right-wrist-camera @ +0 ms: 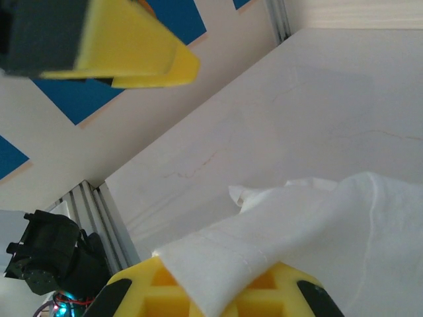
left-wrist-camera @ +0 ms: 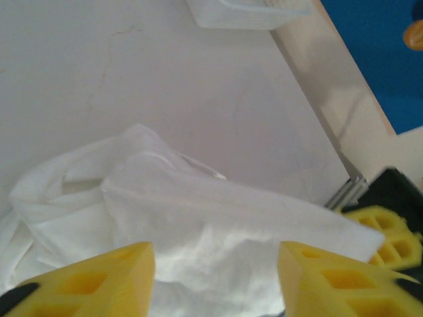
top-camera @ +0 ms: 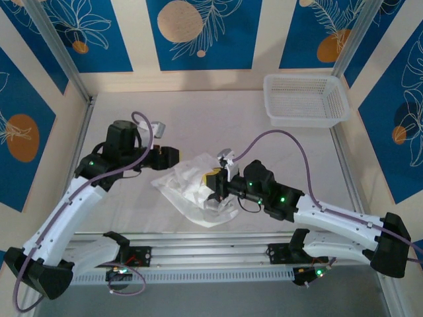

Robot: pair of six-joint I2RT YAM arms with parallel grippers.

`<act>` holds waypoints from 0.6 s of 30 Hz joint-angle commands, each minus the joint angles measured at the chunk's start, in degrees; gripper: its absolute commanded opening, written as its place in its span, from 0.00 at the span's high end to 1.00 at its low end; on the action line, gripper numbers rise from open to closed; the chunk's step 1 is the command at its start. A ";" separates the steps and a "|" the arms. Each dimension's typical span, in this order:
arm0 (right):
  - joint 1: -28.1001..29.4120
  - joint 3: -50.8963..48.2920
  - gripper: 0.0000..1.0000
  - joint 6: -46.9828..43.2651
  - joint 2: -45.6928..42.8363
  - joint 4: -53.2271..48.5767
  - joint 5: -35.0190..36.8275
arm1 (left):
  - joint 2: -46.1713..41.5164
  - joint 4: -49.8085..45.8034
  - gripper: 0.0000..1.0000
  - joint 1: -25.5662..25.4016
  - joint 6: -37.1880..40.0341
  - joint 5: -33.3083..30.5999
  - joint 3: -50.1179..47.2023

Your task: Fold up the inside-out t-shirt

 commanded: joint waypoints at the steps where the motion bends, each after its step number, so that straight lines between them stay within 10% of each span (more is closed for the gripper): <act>1: -1.92 -0.84 1.00 2.46 -1.76 0.56 -3.24 | -4.64 -0.07 0.43 -2.95 6.03 3.12 -3.83; 8: -3.70 -0.45 1.00 4.28 -1.46 -0.08 -3.81 | -9.00 1.98 0.37 -17.88 6.50 -13.58 -10.94; 18: -3.90 0.62 1.00 6.84 -0.46 -0.56 -4.16 | 1.32 12.37 0.01 -32.69 3.40 -48.86 -13.17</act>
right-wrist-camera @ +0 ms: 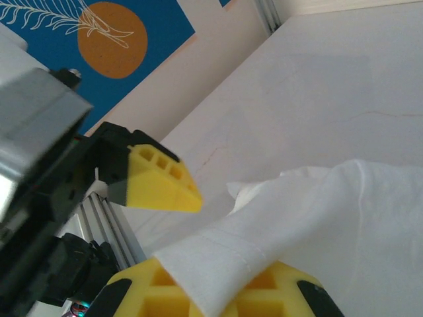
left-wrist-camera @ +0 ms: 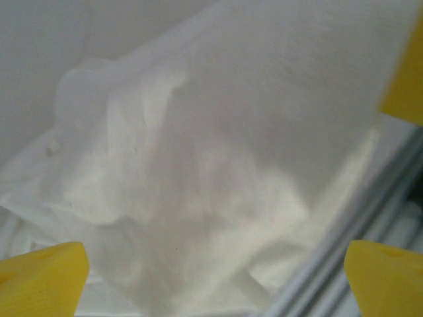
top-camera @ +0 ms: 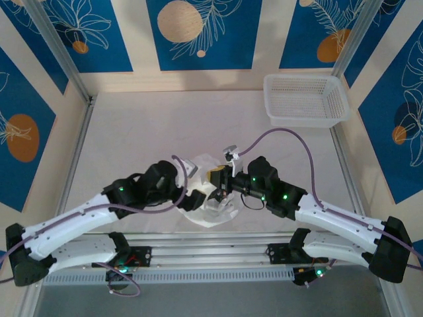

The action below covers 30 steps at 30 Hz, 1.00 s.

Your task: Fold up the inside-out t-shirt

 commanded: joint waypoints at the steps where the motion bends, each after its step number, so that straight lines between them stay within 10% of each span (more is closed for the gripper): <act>1: -0.24 1.24 1.00 1.47 0.11 -0.01 -1.21 | 2.53 6.74 0.01 -1.20 -1.82 -15.29 -0.87; 11: -0.41 1.39 1.00 1.56 -0.13 -4.45 1.59 | -2.91 6.70 0.03 0.82 -7.26 -27.95 -2.61; 19: -1.30 1.07 1.00 2.79 0.76 -5.75 0.56 | -3.97 -1.96 0.50 12.76 -6.94 -8.77 -0.45; 30: -2.72 -1.32 1.00 4.99 -0.85 -9.07 2.45 | -2.12 3.56 0.98 16.50 -7.86 9.19 1.53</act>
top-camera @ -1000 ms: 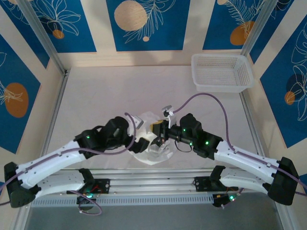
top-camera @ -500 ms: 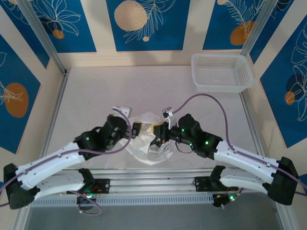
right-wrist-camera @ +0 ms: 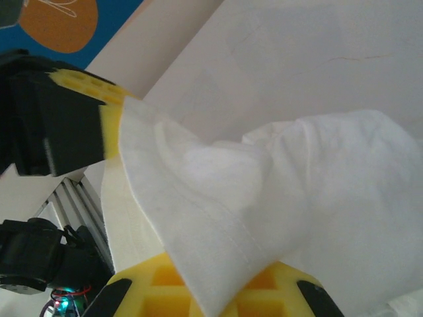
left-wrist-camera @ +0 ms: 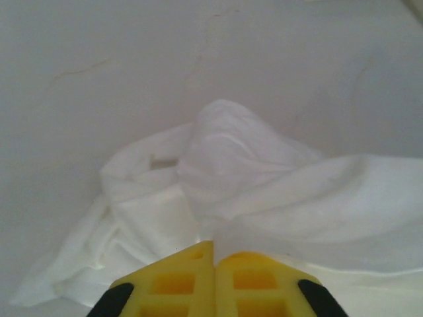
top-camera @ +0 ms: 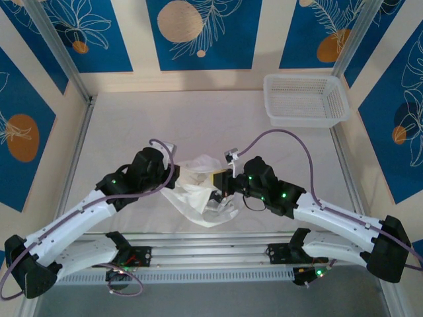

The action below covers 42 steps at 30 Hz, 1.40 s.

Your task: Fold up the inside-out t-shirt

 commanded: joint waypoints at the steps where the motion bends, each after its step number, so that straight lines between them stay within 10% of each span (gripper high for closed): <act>1: -1.06 -1.93 0.99 2.16 -2.01 -2.69 1.56 | -0.14 1.36 0.99 1.24 -1.32 6.02 3.60; 10: 4.64 -9.71 0.90 5.53 -2.94 -1.46 -9.88 | 2.62 -0.88 0.99 3.85 -0.39 5.32 12.26; 18: 4.54 -7.73 0.56 3.17 -12.01 2.32 -5.19 | 8.86 9.88 0.99 3.92 -3.90 20.42 8.88; 25: 0.53 -8.67 0.49 2.93 -24.51 1.85 3.40 | 13.13 26.63 0.96 0.12 -11.52 27.76 3.06; 35: -3.63 -3.45 0.48 4.31 -27.88 -20.30 13.50 | 17.74 32.32 0.58 -7.06 -13.17 19.90 3.68; 42: -15.54 -5.03 0.49 5.25 -20.68 -21.33 -12.22 | 7.49 16.69 0.45 -7.02 -3.59 11.57 7.11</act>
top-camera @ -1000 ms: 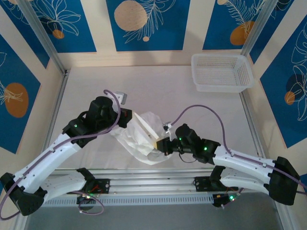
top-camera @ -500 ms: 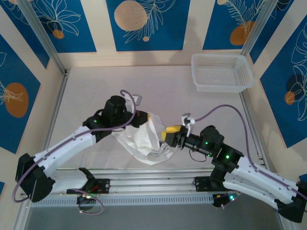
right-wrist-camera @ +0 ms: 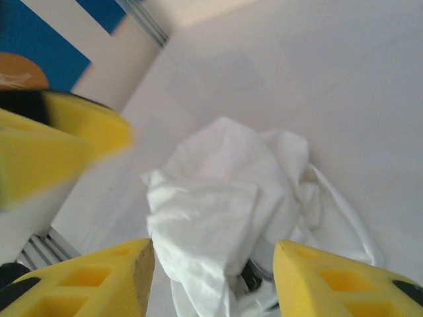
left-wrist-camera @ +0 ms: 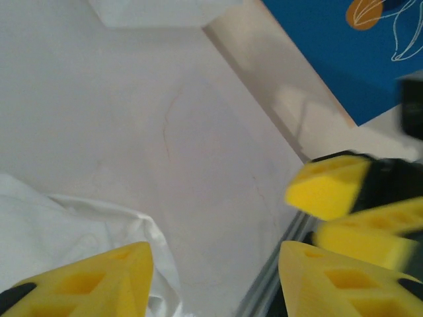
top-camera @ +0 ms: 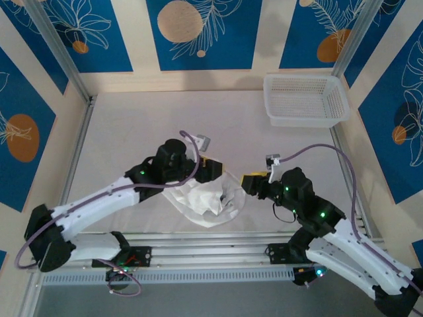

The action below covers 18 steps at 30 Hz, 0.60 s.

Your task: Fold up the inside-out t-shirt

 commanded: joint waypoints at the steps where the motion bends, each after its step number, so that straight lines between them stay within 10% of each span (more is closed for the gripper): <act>1: -5.59 -0.27 0.50 1.47 5.01 -0.26 -18.26 | -6.38 -8.22 0.44 0.20 5.76 -6.85 2.13; 7: -9.54 3.88 0.56 -2.70 19.78 6.32 -32.71 | -17.09 -18.17 0.39 0.45 8.09 -16.13 -2.20; 18: -9.73 13.21 0.56 -46.95 38.26 8.34 -32.87 | -26.14 -27.42 0.36 0.85 4.53 -23.13 -7.34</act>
